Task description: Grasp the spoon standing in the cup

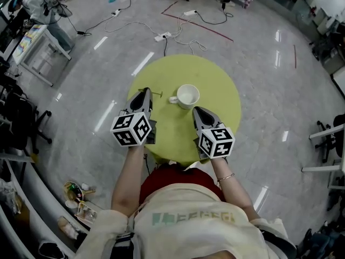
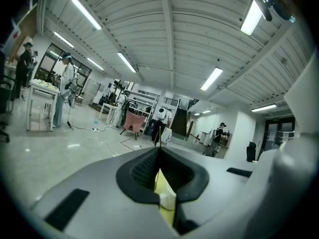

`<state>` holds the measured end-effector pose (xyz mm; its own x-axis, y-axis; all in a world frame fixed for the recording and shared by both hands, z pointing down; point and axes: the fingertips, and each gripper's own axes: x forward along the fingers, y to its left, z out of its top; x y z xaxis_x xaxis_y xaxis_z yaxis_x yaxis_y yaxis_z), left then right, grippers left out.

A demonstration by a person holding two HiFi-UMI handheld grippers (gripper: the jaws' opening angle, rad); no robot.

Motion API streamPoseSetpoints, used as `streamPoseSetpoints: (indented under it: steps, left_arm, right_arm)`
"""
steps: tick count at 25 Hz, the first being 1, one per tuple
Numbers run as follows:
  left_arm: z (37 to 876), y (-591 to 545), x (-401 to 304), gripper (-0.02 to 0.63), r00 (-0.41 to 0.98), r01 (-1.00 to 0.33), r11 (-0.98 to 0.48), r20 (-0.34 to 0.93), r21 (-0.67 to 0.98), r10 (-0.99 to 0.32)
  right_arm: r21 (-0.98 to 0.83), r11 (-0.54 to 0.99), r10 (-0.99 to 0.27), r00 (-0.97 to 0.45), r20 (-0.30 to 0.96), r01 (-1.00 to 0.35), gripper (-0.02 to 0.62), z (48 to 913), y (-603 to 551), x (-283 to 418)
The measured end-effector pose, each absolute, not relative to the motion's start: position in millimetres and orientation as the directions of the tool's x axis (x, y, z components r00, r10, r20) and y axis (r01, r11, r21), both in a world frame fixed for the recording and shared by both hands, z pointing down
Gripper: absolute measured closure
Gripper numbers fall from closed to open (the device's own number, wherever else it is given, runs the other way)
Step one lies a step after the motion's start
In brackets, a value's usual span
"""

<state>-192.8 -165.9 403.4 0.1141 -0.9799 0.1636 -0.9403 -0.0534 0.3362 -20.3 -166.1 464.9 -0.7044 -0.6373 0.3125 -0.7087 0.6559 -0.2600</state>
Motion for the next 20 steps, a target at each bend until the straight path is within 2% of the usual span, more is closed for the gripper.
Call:
streamPoseSetpoints:
  steps: [20]
  left_arm:
    - [440.4,-132.2,-212.6,0.581,0.05,-0.939,0.037,0.242,0.343,-0.969]
  right_arm:
    - [-0.254,0.69,-0.601,-0.732,0.321,-0.678,0.557,469.2,-155.0,-36.6]
